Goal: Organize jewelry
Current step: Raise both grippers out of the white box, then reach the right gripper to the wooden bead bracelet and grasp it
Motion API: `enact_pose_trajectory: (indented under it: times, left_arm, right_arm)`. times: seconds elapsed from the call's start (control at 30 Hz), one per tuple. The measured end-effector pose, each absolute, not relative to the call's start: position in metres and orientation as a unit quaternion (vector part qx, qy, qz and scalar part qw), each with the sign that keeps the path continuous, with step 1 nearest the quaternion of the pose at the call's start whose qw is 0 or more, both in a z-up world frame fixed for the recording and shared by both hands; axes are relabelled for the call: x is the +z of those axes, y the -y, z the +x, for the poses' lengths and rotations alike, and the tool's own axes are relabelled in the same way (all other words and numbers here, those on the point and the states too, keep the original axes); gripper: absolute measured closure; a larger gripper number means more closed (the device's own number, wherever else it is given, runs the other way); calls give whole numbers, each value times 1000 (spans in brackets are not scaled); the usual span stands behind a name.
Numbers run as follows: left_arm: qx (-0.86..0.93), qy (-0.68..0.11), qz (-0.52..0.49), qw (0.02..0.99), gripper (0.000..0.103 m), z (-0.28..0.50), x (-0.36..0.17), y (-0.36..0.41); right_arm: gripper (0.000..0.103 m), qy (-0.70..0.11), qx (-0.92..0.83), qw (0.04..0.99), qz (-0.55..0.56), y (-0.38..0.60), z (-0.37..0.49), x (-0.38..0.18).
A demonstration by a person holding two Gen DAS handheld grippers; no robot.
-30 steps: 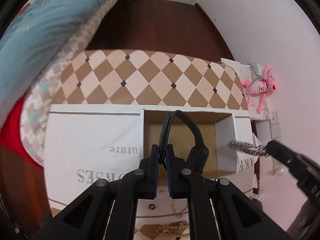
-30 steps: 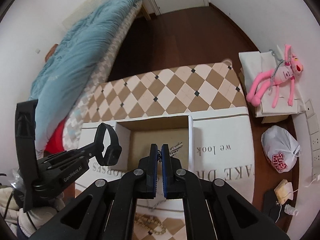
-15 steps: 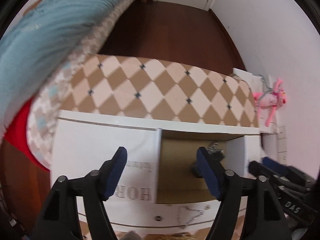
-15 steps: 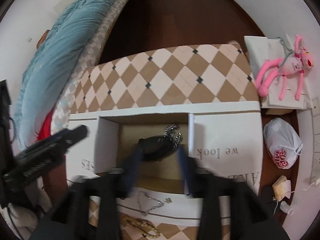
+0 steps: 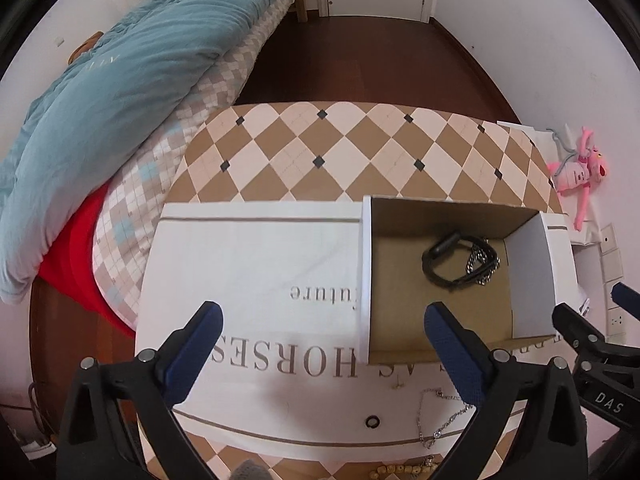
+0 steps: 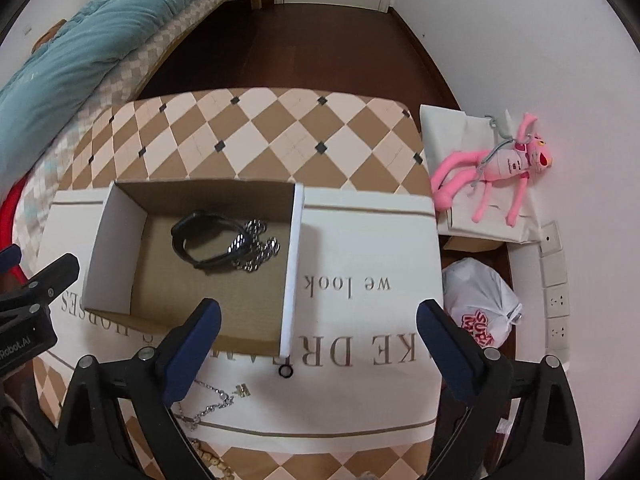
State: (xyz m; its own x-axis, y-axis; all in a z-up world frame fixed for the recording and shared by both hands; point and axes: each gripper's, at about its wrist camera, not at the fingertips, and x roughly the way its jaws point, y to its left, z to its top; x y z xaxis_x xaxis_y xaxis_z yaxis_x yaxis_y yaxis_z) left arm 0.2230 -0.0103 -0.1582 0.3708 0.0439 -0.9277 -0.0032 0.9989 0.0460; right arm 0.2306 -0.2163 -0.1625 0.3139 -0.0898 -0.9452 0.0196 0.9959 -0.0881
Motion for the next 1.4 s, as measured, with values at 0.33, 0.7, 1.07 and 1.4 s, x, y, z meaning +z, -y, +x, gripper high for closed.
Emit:
enact_pose_trajectory:
  times: [0.33, 0.7, 1.07, 1.4]
  left_arm:
    - [12, -542, 19, 840, 0, 204, -147, 13]
    - [16, -492, 15, 870, 0, 166, -96, 5]
    - [26, -459, 12, 888, 0, 121, -63, -9]
    - [48, -549, 48, 833, 0, 86, -170, -16]
  right_arm:
    - [3, -579, -29, 815, -5, 210, 214, -161]
    - [3, -532, -24, 846, 15, 205, 183, -113]
    - [3, -497, -9, 866, 56, 207, 134, -69]
    - [8, -615, 19, 784, 78, 192, 82, -196]
